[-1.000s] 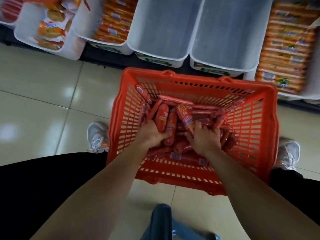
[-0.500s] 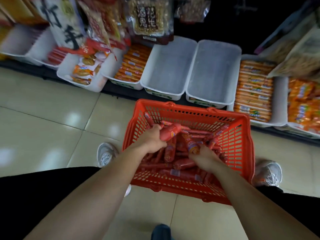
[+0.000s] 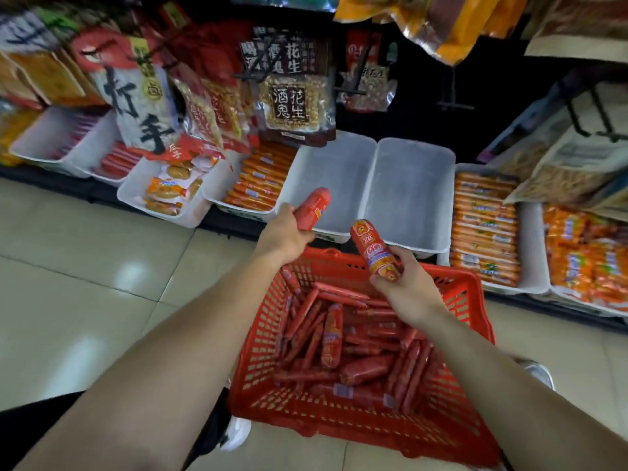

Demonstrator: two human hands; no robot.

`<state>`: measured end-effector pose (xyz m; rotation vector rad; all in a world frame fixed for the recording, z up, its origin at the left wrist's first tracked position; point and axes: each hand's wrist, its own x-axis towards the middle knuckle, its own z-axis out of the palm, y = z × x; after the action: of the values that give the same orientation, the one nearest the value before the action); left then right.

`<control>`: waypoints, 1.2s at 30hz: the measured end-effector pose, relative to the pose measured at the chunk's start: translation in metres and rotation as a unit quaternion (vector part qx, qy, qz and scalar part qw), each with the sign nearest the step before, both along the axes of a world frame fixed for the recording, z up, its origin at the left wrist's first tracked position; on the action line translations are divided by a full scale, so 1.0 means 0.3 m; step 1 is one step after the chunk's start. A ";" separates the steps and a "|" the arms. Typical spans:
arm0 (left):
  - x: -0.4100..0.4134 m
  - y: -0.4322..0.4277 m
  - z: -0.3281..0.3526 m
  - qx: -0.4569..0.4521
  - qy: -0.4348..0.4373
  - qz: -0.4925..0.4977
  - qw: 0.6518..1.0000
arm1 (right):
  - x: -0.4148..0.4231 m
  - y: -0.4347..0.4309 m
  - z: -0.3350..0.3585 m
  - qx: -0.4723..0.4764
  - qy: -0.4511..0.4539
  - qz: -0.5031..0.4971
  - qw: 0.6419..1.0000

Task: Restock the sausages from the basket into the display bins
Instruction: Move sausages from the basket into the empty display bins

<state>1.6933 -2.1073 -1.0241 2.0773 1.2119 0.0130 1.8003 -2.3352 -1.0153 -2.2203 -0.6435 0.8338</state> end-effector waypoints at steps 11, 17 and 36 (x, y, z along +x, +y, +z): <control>0.157 0.269 -0.209 0.142 -0.044 -0.018 0.989 | 0.181 0.435 -0.177 0.012 -0.035 -0.017 0.999; 0.069 0.319 -0.262 0.113 -0.053 0.011 0.992 | 0.160 0.702 -0.273 -0.032 -0.082 -0.034 0.996; -0.216 -0.275 -0.210 0.005 0.070 -0.123 0.990 | 0.006 -0.080 -0.231 -0.043 -0.095 0.005 0.994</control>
<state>1.6284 -2.1897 -1.0873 2.2536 1.0292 -0.2454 1.8020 -2.3592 -1.0846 -2.3972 -0.7213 0.6710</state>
